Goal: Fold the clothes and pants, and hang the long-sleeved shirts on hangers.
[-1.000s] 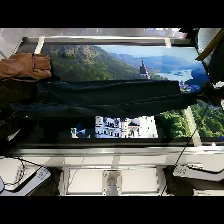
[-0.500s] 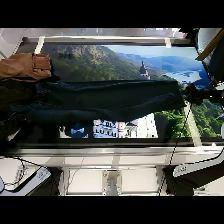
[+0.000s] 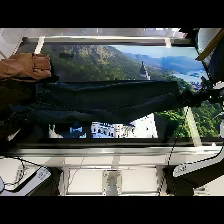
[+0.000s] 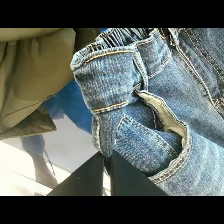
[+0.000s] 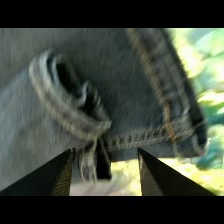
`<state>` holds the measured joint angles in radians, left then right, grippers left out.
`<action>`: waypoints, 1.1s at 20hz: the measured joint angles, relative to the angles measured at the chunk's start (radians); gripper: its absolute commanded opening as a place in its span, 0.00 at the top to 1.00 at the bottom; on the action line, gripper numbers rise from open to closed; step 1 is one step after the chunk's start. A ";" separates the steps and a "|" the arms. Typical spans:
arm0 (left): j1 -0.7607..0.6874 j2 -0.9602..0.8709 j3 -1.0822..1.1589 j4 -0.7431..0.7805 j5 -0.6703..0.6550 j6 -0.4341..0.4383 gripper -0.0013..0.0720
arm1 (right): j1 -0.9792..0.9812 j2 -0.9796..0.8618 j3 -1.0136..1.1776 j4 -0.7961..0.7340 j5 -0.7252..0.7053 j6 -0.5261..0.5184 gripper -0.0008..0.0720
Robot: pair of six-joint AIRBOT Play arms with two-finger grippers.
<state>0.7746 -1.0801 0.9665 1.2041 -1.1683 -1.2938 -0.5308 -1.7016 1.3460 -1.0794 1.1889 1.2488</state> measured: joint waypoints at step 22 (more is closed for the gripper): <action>0.000 0.000 0.000 0.000 -0.003 0.000 0.95 | 0.077 -0.032 -0.019 0.007 0.085 -0.181 0.96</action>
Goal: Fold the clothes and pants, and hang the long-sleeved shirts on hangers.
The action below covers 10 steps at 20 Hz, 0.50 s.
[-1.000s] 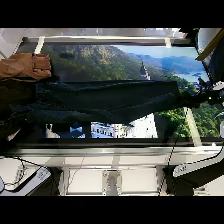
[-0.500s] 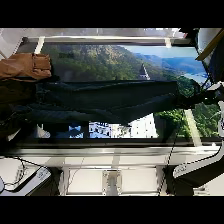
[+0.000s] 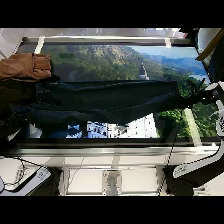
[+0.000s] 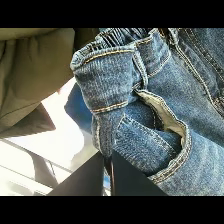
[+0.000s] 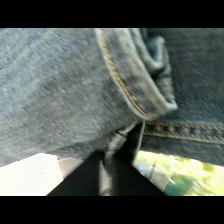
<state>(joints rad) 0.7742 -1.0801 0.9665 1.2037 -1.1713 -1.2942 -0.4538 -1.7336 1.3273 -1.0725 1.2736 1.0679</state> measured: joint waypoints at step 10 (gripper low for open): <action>-0.001 0.003 0.030 -0.002 -0.040 -0.001 0.95 | -0.143 0.274 0.021 -0.032 0.358 -0.007 0.96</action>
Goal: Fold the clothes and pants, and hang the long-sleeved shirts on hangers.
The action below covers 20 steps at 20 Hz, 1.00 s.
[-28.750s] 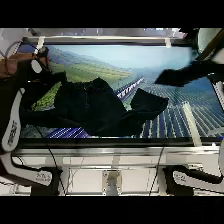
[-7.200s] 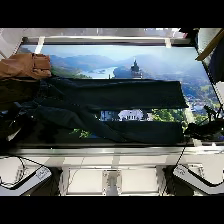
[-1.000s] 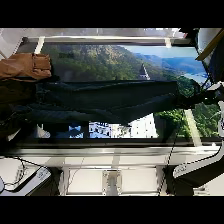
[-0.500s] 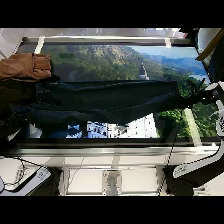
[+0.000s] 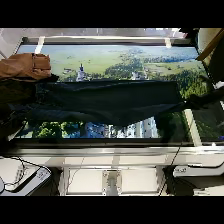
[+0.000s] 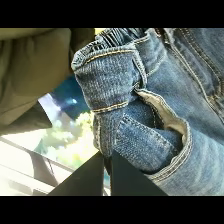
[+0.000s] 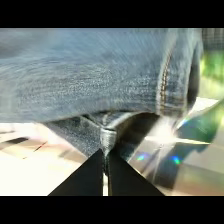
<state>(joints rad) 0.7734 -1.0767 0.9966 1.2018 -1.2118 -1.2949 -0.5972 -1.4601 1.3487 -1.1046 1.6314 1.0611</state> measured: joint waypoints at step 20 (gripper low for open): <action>0.000 0.003 0.072 -0.034 -0.038 -0.043 0.96 | -0.249 0.221 0.035 0.318 -0.229 -0.002 0.96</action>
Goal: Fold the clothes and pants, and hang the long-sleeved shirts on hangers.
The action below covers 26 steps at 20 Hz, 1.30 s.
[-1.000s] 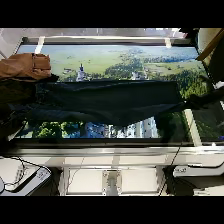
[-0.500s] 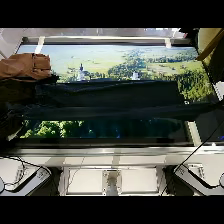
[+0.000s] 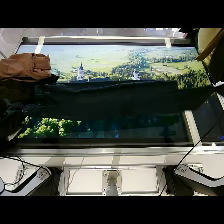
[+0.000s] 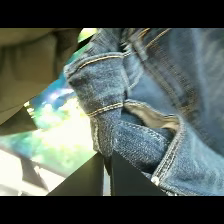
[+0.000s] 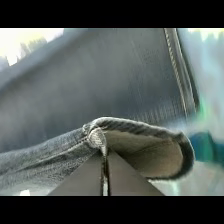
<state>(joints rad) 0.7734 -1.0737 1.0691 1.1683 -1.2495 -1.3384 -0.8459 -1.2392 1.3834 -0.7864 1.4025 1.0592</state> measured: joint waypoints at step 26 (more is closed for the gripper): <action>0.039 0.243 -0.455 0.340 0.112 -0.008 0.24 | -0.151 0.060 -0.436 -0.300 -0.035 -0.049 0.67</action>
<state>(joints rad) 0.8127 -0.8307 0.6140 1.5082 -1.1378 -1.3460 -0.9970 -1.1793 0.9478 -1.0866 1.3670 1.0103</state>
